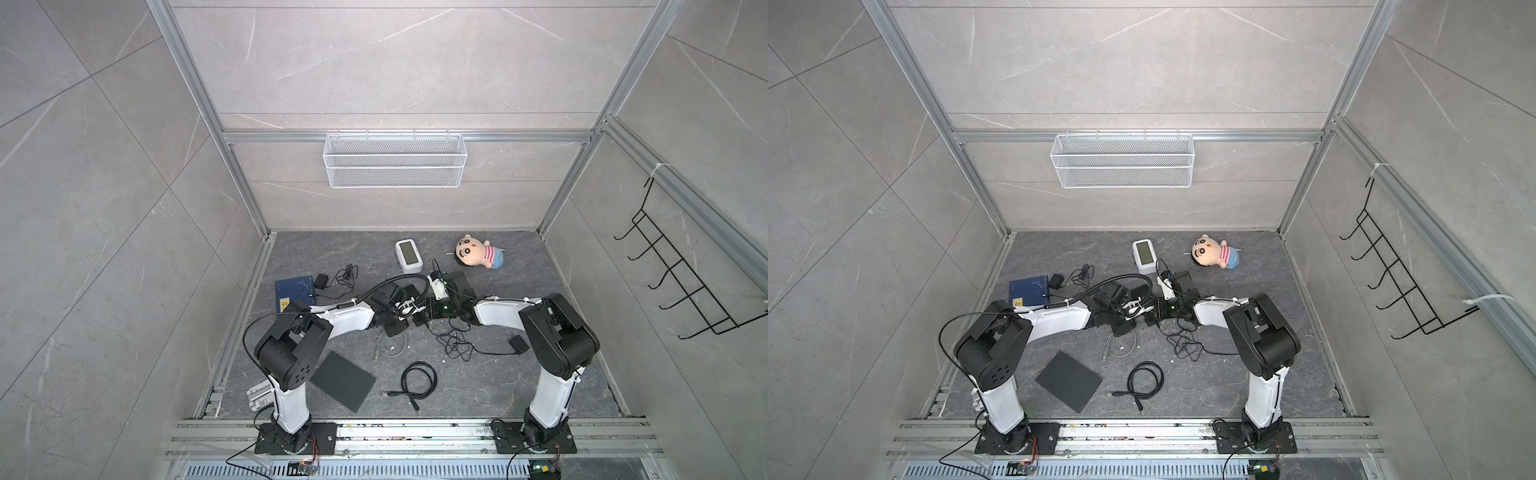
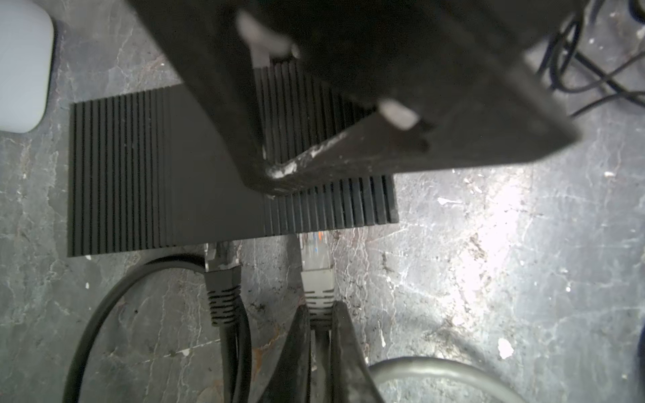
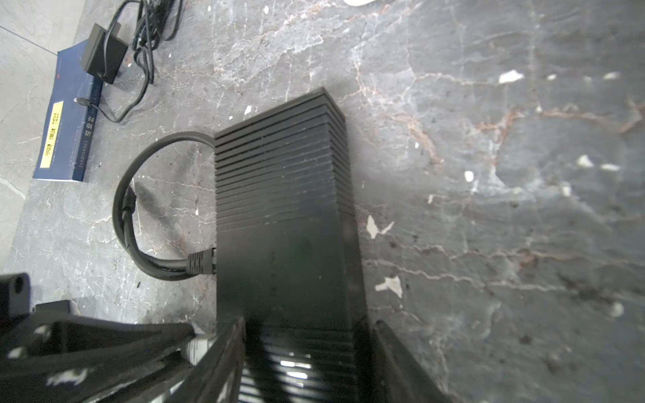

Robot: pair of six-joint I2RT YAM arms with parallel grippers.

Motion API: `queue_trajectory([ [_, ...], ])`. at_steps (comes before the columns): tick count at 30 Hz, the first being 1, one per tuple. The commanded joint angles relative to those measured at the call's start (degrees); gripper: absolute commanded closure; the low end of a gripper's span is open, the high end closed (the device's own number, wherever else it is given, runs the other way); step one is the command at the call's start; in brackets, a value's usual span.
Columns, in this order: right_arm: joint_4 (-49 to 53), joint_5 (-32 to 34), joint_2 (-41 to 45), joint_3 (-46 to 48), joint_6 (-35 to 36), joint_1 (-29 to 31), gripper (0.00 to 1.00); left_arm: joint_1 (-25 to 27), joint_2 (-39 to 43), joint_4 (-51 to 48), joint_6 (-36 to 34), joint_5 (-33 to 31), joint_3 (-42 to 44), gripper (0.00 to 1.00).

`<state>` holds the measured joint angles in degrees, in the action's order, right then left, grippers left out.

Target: Insert the plug into the switch port

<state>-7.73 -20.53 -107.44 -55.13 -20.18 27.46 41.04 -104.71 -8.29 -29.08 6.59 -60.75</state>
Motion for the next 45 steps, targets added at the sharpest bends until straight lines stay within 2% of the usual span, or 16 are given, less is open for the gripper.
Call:
queue_trajectory([
  [1,6.4,-5.5,-1.9,1.6,-4.0,1.7,0.42,2.1,-0.2,11.8,4.7,0.9,-3.3,0.96],
  [8,5.4,-5.2,-0.9,3.5,-8.1,1.8,0.43,3.6,-0.8,11.6,6.9,-0.9,-3.3,0.96],
  [13,3.4,-7.4,-0.6,4.8,-9.1,1.8,0.43,3.7,-0.9,12.8,6.9,-0.6,-3.8,0.96],
  [23,4.1,-7.0,-0.2,6.1,-14.1,1.7,0.46,3.5,2.0,18.0,16.2,1.2,-1.1,0.97],
  [34,4.2,-6.6,-0.6,7.1,-11.8,1.8,0.47,3.4,5.5,17.6,13.9,4.5,-1.5,0.98],
  [45,4.5,-5.7,-1.0,6.8,-12.0,1.8,0.47,3.4,3.8,17.9,13.9,1.9,-0.9,0.98],
])
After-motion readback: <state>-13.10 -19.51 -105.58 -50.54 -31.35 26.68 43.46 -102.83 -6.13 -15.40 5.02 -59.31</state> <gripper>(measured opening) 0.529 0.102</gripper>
